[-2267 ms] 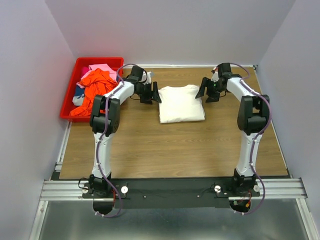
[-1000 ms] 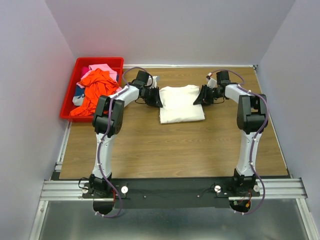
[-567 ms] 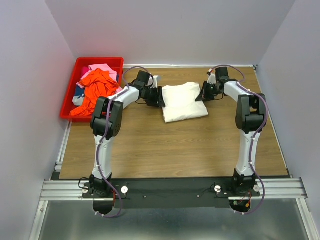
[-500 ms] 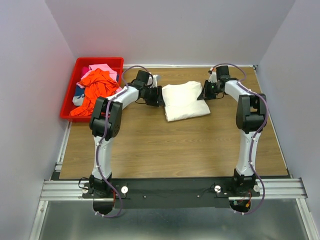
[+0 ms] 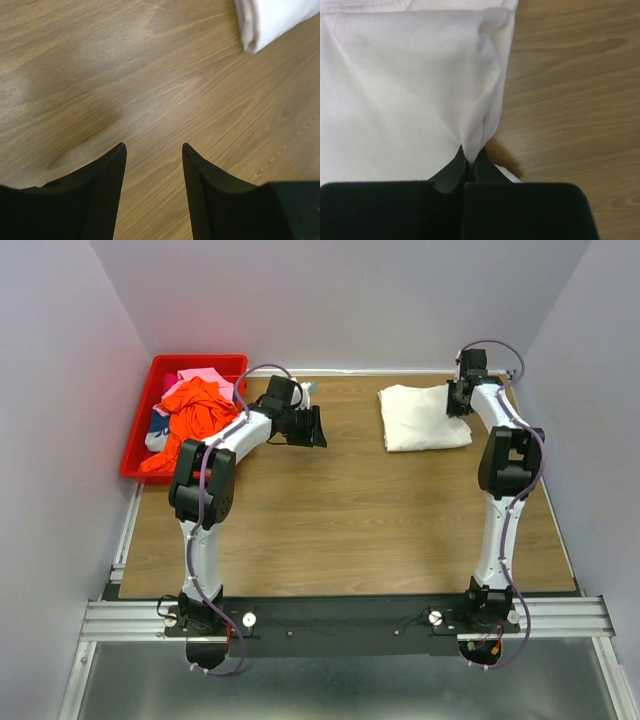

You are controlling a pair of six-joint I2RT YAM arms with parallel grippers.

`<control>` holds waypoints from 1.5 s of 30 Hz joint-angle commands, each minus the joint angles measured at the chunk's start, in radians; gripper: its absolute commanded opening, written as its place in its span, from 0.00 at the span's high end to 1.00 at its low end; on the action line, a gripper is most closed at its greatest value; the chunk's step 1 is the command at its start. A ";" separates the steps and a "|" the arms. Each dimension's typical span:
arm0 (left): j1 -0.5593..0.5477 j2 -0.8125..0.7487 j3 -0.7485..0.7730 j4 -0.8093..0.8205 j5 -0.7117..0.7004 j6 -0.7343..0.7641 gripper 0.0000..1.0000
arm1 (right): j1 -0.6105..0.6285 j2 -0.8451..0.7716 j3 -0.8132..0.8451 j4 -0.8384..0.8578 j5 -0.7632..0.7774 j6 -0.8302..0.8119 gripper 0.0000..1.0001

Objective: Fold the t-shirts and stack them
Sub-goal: Neatly place the folded tshirt to the corner, then reset both grippers

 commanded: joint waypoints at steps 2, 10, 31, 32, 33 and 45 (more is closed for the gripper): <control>-0.002 -0.035 0.007 -0.053 -0.062 0.020 0.43 | -0.028 0.095 0.170 -0.029 0.274 -0.130 1.00; -0.002 -0.060 0.021 -0.112 -0.097 0.034 0.43 | -0.062 0.232 0.328 -0.026 0.467 -0.198 1.00; -0.002 -0.149 -0.076 -0.119 -0.123 0.020 0.43 | -0.116 0.270 0.450 0.073 0.627 -0.123 0.25; -0.002 -0.153 -0.080 -0.115 -0.123 0.020 0.43 | -0.116 0.263 0.442 0.074 0.626 -0.117 0.16; -0.002 -0.159 -0.083 -0.115 -0.127 0.018 0.43 | -0.116 0.247 0.424 0.079 0.629 -0.109 0.06; -0.002 -0.279 -0.165 0.011 -0.166 -0.006 0.43 | -0.116 -0.013 0.116 0.201 0.517 0.026 0.00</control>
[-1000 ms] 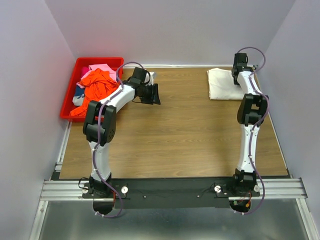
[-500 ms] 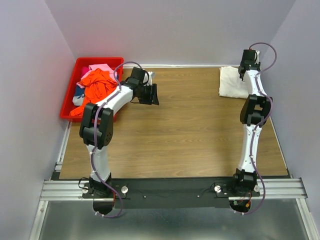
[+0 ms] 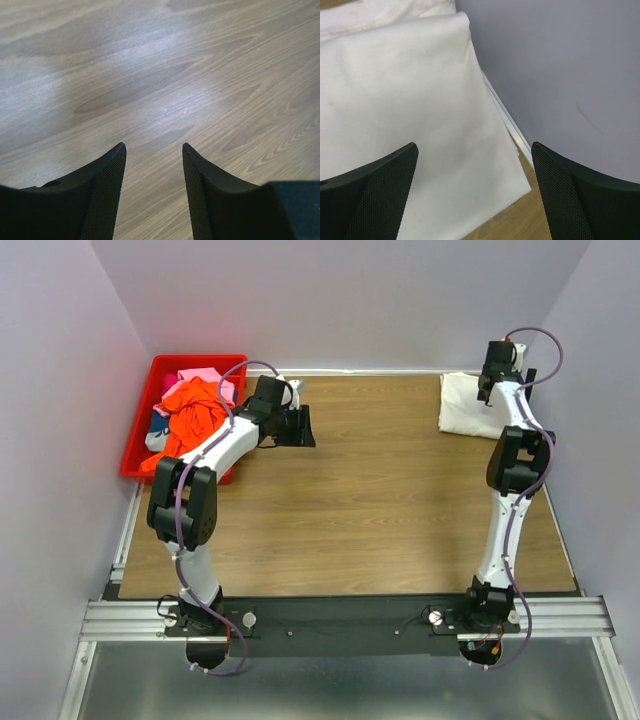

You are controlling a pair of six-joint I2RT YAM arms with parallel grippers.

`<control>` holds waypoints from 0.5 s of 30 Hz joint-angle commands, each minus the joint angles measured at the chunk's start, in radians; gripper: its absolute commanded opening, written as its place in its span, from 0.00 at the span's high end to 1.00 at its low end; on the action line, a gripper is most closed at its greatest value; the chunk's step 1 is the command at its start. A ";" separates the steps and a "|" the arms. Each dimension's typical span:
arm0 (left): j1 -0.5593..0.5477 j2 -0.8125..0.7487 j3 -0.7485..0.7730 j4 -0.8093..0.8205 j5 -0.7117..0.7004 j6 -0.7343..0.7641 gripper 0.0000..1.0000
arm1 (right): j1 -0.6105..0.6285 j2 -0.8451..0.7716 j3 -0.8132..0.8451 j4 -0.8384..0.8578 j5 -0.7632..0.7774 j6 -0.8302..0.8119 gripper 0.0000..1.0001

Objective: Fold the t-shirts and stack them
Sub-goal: Reset both grippers

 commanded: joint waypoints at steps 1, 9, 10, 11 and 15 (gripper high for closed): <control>-0.003 -0.094 -0.048 0.094 -0.047 -0.019 0.43 | -0.002 -0.170 -0.131 0.108 -0.091 0.071 0.00; -0.003 -0.212 -0.153 0.222 -0.087 -0.022 0.43 | 0.052 -0.449 -0.554 0.338 -0.332 0.101 0.00; -0.003 -0.224 -0.160 0.235 -0.092 -0.022 0.43 | 0.061 -0.470 -0.615 0.347 -0.373 0.107 0.00; -0.003 -0.236 -0.168 0.256 -0.093 -0.027 0.43 | 0.069 -0.519 -0.651 0.358 -0.396 0.128 0.00; -0.003 -0.311 -0.226 0.315 -0.115 -0.042 0.43 | 0.122 -0.645 -0.806 0.407 -0.523 0.188 0.00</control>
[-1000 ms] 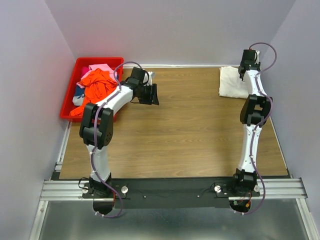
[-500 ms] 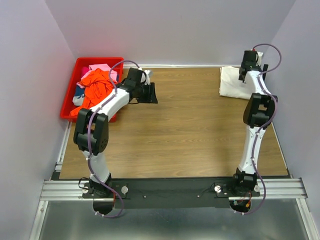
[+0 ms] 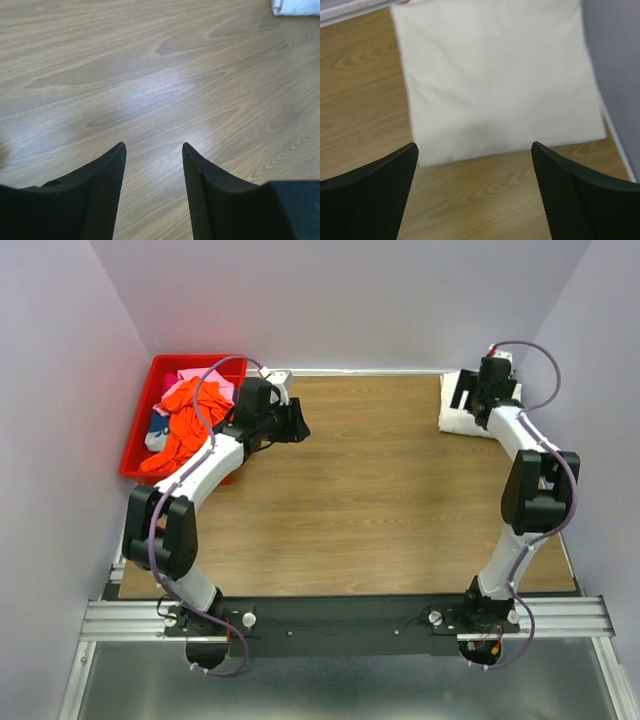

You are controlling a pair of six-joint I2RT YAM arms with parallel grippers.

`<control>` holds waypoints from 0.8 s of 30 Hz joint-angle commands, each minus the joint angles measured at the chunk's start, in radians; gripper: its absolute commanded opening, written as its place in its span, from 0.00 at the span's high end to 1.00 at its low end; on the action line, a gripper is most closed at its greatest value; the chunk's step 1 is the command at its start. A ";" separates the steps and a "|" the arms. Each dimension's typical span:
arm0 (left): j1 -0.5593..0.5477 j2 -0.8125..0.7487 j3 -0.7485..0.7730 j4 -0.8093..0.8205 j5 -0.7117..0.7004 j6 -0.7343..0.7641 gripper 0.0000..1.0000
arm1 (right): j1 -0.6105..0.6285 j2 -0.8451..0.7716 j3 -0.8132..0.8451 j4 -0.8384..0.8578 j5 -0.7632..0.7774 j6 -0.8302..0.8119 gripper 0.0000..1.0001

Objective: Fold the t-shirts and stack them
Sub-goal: Reset both grippers

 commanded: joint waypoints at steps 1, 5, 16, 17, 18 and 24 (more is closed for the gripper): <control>-0.003 -0.098 -0.050 0.107 -0.057 -0.019 0.43 | 0.058 -0.135 -0.133 0.087 -0.178 0.081 0.00; -0.003 -0.179 -0.118 0.165 -0.096 -0.043 0.43 | 0.166 -0.295 -0.293 0.101 -0.225 0.127 0.00; -0.004 -0.443 -0.311 0.300 -0.258 -0.073 0.43 | 0.364 -0.615 -0.582 0.091 -0.258 0.261 0.00; -0.003 -0.457 -0.322 0.309 -0.270 -0.071 0.43 | 0.368 -0.627 -0.588 0.083 -0.260 0.261 0.00; -0.003 -0.469 -0.330 0.317 -0.274 -0.073 0.43 | 0.371 -0.649 -0.604 0.075 -0.260 0.261 0.00; -0.003 -0.549 -0.377 0.320 -0.346 -0.068 0.43 | 0.385 -0.710 -0.642 0.041 -0.243 0.252 0.00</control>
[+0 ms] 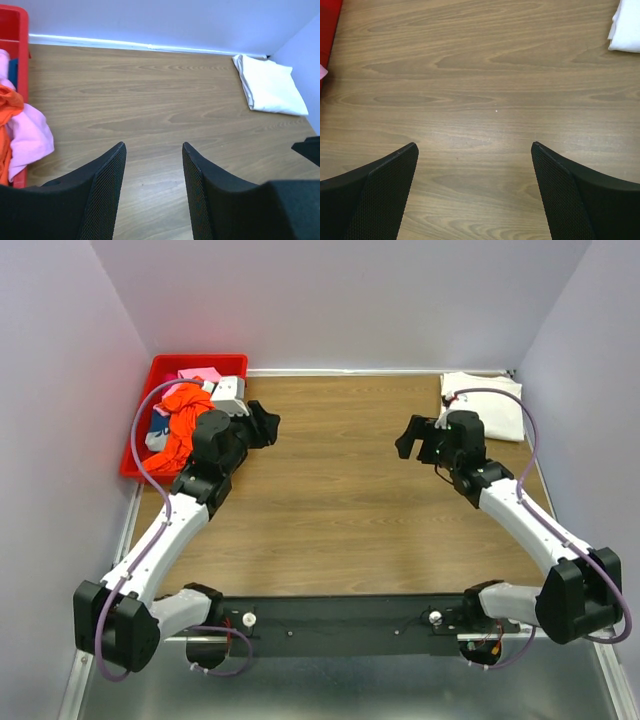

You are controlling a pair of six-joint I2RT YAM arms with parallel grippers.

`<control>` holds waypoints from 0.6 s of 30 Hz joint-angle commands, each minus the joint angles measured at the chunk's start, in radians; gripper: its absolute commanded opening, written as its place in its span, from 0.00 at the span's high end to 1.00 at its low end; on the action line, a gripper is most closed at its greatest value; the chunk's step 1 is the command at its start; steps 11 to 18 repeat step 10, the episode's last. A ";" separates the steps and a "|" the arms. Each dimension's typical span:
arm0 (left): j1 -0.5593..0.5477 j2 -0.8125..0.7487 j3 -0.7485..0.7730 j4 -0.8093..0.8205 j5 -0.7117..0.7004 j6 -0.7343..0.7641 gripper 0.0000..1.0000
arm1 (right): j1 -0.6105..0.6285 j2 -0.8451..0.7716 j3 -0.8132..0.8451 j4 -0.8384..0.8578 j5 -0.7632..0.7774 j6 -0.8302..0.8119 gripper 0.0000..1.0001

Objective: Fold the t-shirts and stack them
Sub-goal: Reset both grippers

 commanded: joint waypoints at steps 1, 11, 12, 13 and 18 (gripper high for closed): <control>-0.002 -0.053 -0.036 0.037 -0.094 -0.001 0.43 | 0.008 -0.048 -0.030 -0.033 0.004 0.013 0.00; -0.002 -0.136 -0.082 0.019 -0.136 0.010 0.43 | 0.008 -0.071 -0.052 -0.050 0.033 0.028 0.00; -0.002 -0.136 -0.082 0.019 -0.136 0.010 0.43 | 0.008 -0.071 -0.052 -0.050 0.033 0.028 0.00; -0.002 -0.136 -0.082 0.019 -0.136 0.010 0.43 | 0.008 -0.071 -0.052 -0.050 0.033 0.028 0.00; -0.002 -0.136 -0.082 0.019 -0.136 0.010 0.43 | 0.008 -0.071 -0.052 -0.050 0.033 0.028 0.00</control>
